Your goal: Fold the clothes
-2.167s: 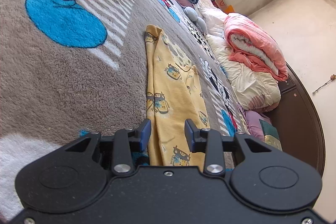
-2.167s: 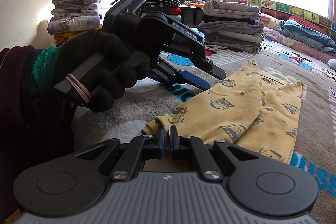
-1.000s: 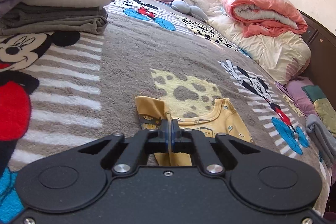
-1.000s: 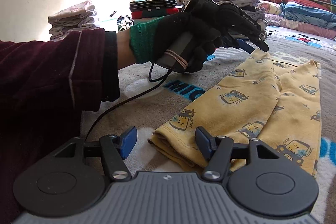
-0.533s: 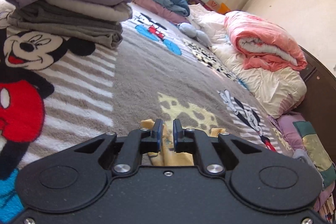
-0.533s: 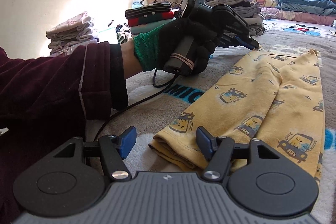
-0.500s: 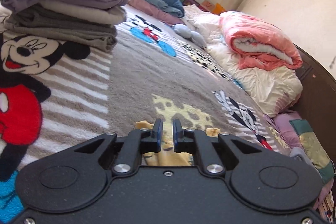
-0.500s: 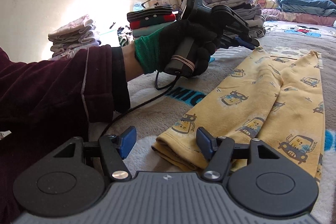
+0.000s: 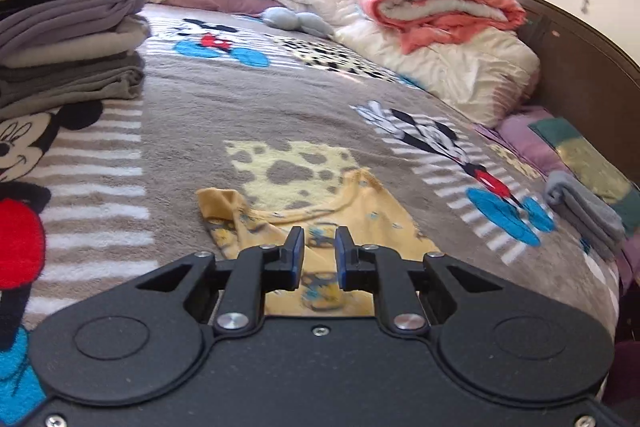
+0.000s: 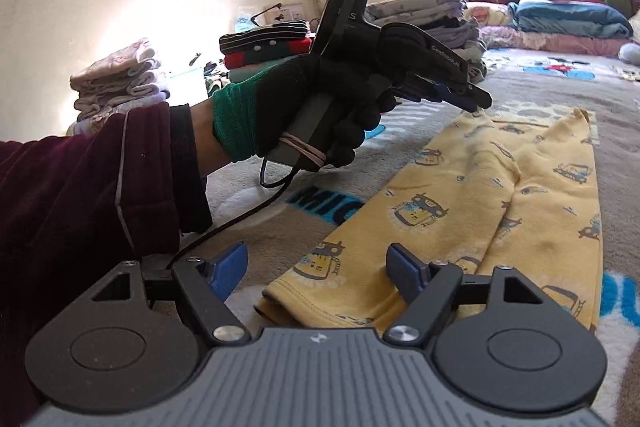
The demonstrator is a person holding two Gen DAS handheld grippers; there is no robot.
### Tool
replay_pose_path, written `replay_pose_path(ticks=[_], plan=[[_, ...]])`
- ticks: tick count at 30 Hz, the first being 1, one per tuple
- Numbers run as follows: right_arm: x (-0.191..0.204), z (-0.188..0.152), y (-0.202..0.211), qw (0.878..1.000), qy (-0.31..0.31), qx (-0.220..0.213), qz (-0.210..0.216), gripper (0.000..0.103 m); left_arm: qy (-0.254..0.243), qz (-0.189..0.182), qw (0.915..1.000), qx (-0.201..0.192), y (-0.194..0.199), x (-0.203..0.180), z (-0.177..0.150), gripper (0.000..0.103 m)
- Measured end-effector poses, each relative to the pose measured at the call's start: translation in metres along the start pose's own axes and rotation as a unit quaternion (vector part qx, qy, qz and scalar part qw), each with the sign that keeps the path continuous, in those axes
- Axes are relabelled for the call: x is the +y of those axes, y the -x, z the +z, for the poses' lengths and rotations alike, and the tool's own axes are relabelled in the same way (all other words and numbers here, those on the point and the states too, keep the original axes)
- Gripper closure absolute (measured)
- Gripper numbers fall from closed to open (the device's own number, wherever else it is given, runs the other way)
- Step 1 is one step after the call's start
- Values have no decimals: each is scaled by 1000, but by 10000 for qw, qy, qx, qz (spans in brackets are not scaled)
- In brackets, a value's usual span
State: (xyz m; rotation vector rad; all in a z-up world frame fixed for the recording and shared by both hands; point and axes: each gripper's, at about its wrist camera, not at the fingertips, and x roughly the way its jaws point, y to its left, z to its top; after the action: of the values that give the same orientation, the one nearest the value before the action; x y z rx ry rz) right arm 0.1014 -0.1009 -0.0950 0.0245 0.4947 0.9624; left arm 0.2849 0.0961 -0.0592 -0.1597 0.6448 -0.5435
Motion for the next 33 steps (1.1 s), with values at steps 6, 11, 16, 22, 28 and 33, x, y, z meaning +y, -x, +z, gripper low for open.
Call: replay_pose_path(ticks=[6, 11, 16, 22, 28, 33], plan=[[15, -8, -8, 9991, 194, 259, 288, 24, -653, 343, 9965, 385, -8, -39, -30, 75], [32, -4, 3, 9982, 455, 23, 380, 26, -358, -20, 9992, 162, 11, -50, -30, 75], [29, -13, -3, 9981, 364, 304, 386, 25, -157, 166, 9985, 493, -6, -56, -48, 75], [25, -3, 22, 9994, 63, -223, 266, 25, 656, -277, 9974, -84, 23, -35, -38, 72], [-13, 14, 29, 9978, -534, -400, 29, 25, 1914, -129, 9804, -452, 21, 13, -39, 72], [-46, 55, 19, 9986, -468, -259, -51, 24, 2331, -680, 9683, -579, 7, 31, -19, 57]])
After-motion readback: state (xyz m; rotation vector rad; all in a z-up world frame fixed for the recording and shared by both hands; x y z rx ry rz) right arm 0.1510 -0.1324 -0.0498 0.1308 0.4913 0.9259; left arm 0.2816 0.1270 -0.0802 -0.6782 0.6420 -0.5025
